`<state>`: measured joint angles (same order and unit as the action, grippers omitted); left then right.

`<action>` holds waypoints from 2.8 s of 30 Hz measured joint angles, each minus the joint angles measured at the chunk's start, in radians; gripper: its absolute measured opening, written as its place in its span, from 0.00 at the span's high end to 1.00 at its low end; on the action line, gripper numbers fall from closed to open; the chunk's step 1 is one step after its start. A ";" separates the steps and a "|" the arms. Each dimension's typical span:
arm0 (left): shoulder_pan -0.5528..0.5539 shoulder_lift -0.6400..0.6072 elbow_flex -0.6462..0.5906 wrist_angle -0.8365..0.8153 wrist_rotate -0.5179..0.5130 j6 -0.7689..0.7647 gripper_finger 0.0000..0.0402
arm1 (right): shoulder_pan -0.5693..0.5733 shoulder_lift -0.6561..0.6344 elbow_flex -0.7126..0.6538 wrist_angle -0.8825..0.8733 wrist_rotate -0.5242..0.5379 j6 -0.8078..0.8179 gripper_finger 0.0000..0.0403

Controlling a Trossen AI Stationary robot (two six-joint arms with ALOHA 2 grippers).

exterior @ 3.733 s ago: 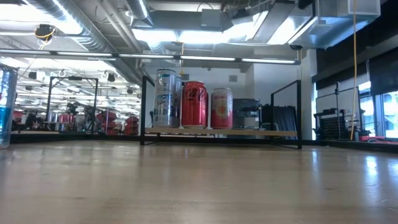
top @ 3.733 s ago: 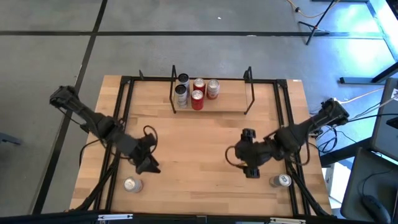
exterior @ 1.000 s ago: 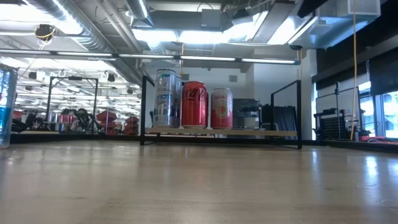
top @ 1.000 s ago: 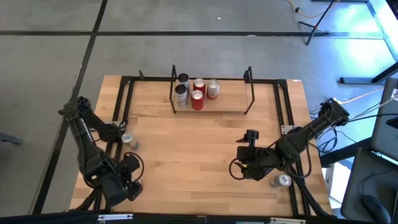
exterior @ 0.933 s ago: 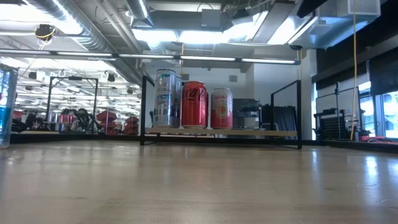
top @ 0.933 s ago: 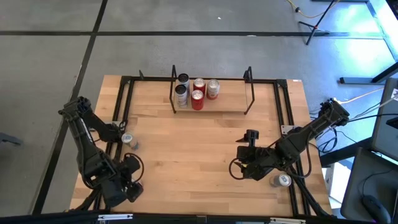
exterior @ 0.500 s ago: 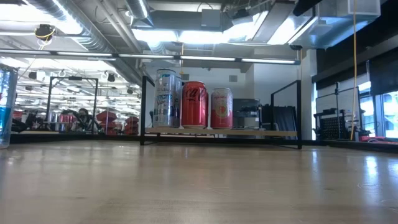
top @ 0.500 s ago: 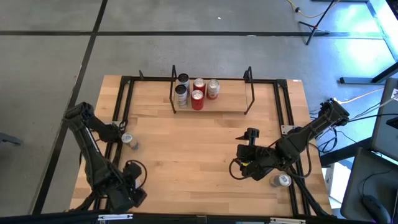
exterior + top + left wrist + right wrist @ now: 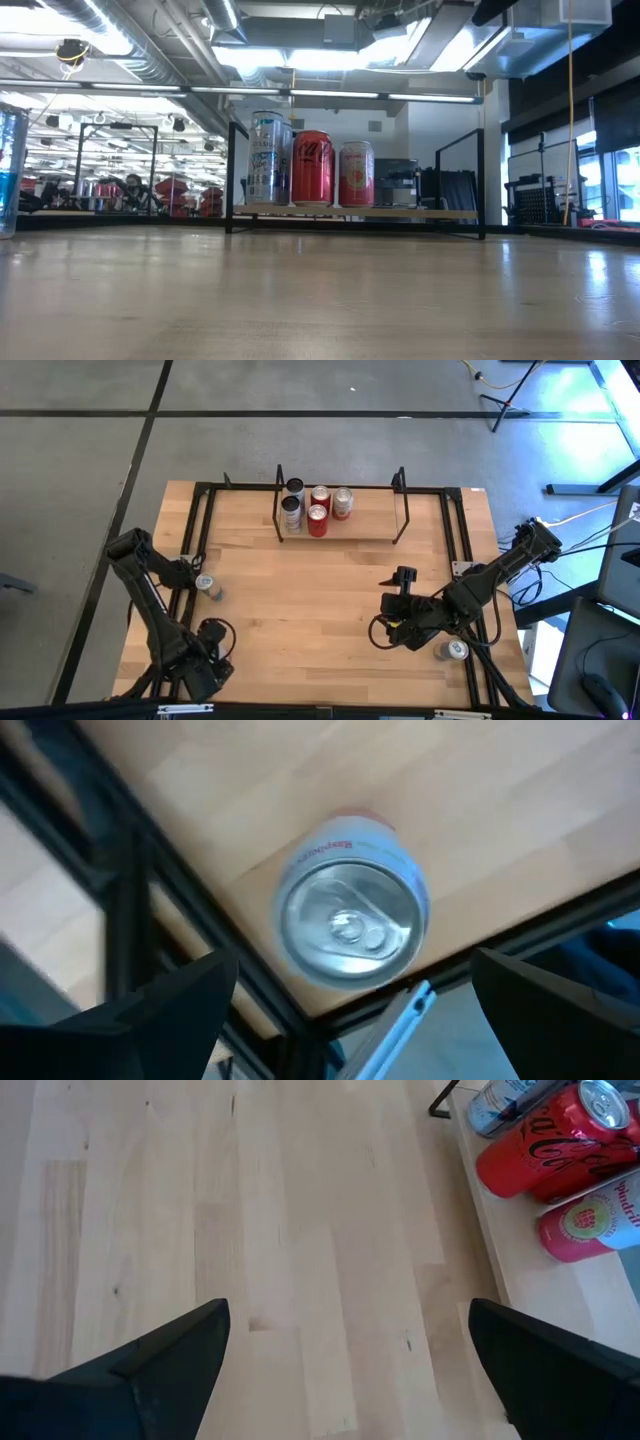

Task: Place canned beverage on shelf
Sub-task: Put the pink soda can on the shelf

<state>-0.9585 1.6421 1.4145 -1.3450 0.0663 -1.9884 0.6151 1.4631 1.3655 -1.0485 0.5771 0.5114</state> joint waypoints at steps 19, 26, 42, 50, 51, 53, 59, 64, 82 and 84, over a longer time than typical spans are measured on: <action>0.004 0.000 -0.221 0.254 0.025 0.054 0.22 | 0.000 0.000 0.000 -0.002 -0.043 0.000 0.02; 0.054 -0.003 -0.220 0.276 0.011 0.189 0.38 | -0.003 0.000 0.000 -0.026 -0.015 -0.052 0.02; 0.383 0.003 -0.007 0.289 -0.123 0.743 0.36 | 0.017 -0.108 -0.040 -0.105 -0.063 -0.054 0.02; 0.565 0.008 0.043 0.326 -0.160 1.005 0.36 | 0.033 -0.260 -0.285 0.204 -0.112 -0.044 0.02; 0.581 0.008 0.045 0.328 -0.161 1.032 0.36 | 0.032 -0.269 -0.312 0.243 -0.117 -0.041 0.02; 0.610 0.008 0.045 0.343 -0.163 1.078 0.36 | 0.032 -0.277 -0.353 0.304 -0.117 -0.039 0.02; 0.673 0.091 0.080 0.354 -0.081 1.193 0.36 | 0.032 -0.261 -0.422 0.416 -0.152 -0.027 0.02; 0.684 0.254 0.245 0.253 -0.055 1.313 0.37 | 0.032 -0.231 -0.428 0.426 -0.152 -0.022 0.02; 0.684 0.493 0.458 0.166 -0.056 1.396 0.27 | 0.032 -0.117 -0.428 0.428 -0.197 -0.019 0.02; 0.684 0.492 0.458 0.173 -0.055 1.395 0.25 | 0.032 -0.110 -0.428 0.439 -0.196 -0.018 0.02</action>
<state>-0.2741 2.1344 1.8721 -1.1723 0.0109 -0.5934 0.6476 1.3534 0.9375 -0.6091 0.3807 0.4930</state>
